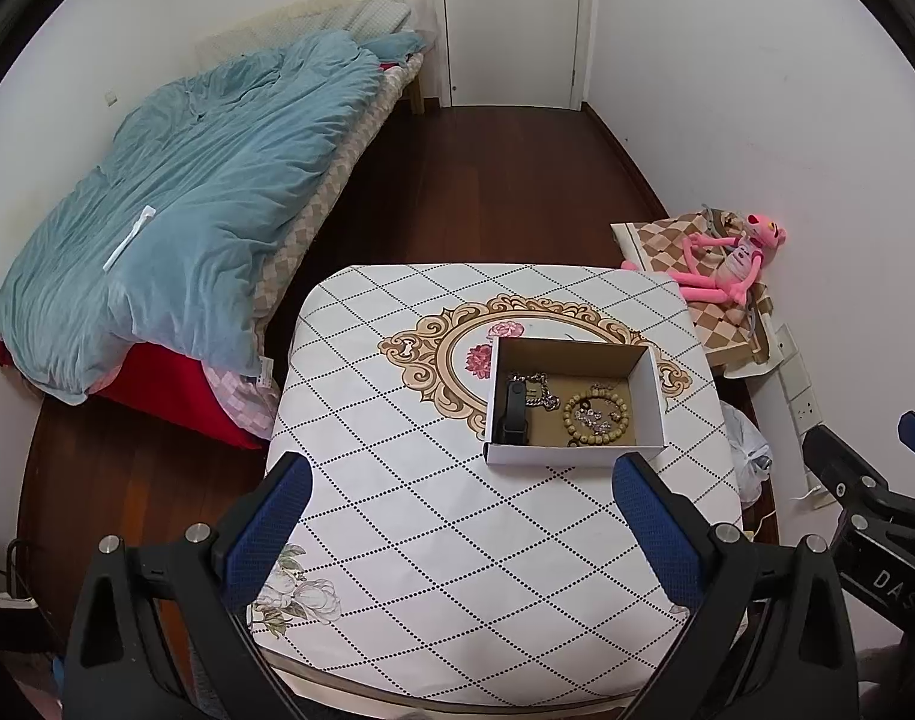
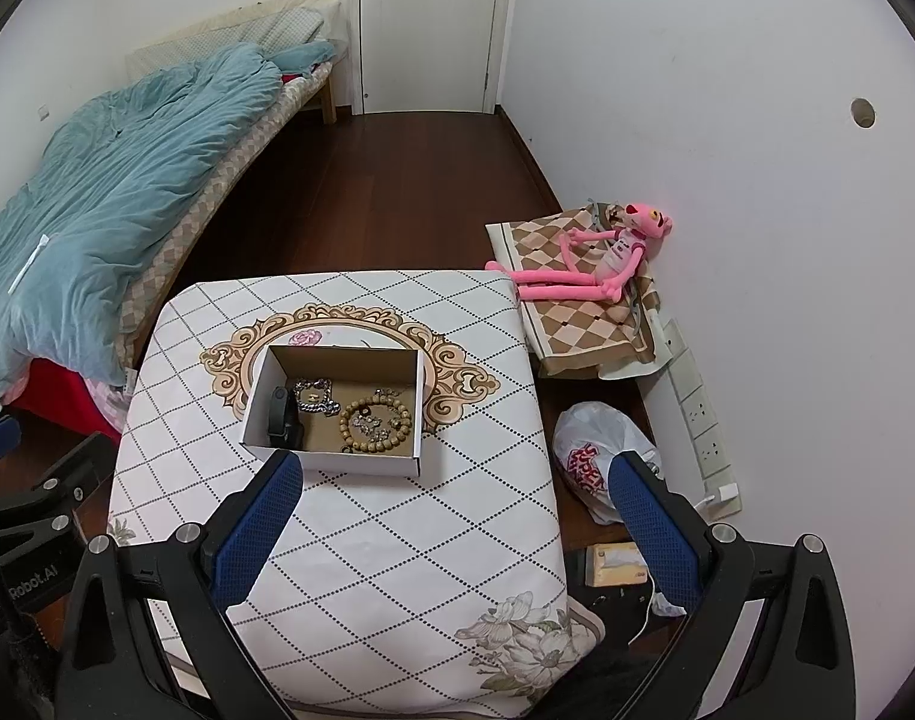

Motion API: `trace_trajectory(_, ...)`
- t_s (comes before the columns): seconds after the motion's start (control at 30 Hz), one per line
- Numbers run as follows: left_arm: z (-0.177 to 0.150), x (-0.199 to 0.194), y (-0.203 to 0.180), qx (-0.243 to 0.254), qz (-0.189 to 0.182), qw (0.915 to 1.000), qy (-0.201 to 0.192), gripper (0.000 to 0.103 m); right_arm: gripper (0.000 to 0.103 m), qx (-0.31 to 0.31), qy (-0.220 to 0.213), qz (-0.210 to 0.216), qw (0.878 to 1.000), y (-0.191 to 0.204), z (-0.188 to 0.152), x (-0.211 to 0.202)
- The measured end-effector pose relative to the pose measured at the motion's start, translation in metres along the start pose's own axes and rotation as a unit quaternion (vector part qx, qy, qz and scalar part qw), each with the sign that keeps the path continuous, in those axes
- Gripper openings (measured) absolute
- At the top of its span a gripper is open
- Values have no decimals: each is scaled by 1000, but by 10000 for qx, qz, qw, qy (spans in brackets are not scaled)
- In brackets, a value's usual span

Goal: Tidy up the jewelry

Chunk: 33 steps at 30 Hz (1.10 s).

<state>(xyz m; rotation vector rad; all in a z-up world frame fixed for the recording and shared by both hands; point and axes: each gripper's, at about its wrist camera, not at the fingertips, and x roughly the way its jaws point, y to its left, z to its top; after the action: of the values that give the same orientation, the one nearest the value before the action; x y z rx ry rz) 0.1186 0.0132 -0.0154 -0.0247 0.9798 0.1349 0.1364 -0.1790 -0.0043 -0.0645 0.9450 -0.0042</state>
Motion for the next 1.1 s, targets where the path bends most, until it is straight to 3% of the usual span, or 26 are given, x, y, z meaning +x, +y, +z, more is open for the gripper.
trace_trajectory(1.1,0,-7,-2,32,-12,10000,1,102,103,-3,14,-12,10000,3,-5,-2)
